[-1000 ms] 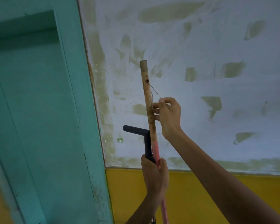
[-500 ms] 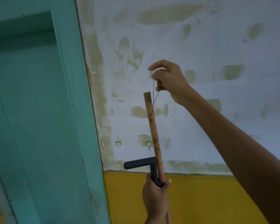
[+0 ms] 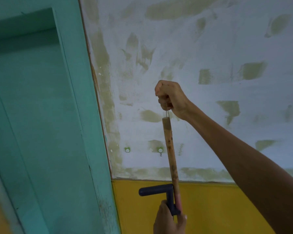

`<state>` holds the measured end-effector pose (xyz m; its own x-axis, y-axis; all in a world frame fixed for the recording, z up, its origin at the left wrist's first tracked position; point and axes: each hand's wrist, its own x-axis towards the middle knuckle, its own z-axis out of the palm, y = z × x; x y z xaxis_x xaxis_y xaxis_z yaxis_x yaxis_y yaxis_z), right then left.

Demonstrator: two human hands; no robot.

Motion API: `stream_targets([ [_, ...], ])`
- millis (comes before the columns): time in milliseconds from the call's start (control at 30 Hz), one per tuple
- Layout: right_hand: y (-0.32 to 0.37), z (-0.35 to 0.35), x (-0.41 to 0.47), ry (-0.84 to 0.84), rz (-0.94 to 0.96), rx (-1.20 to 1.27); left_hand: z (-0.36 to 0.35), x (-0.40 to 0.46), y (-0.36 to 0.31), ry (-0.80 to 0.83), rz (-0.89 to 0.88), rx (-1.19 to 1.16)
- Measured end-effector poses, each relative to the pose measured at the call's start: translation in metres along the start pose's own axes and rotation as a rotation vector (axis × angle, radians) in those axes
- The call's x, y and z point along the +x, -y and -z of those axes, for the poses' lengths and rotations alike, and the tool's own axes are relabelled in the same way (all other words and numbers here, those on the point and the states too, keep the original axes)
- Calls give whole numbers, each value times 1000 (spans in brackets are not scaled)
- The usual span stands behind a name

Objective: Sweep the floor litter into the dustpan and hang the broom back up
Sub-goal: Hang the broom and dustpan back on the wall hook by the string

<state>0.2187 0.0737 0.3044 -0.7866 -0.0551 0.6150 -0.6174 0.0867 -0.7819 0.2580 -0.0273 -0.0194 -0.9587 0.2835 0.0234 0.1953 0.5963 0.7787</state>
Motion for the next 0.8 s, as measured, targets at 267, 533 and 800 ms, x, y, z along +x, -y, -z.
stream_targets([
  [267,-32,-2,-5,230,-153,383,108,54,69,423,107,438],
  [533,-64,-24,0,262,-232,648,188,90,-98,398,-370,-640],
  [800,-92,-4,-4,94,-269,529,150,98,-117,230,-302,-826],
])
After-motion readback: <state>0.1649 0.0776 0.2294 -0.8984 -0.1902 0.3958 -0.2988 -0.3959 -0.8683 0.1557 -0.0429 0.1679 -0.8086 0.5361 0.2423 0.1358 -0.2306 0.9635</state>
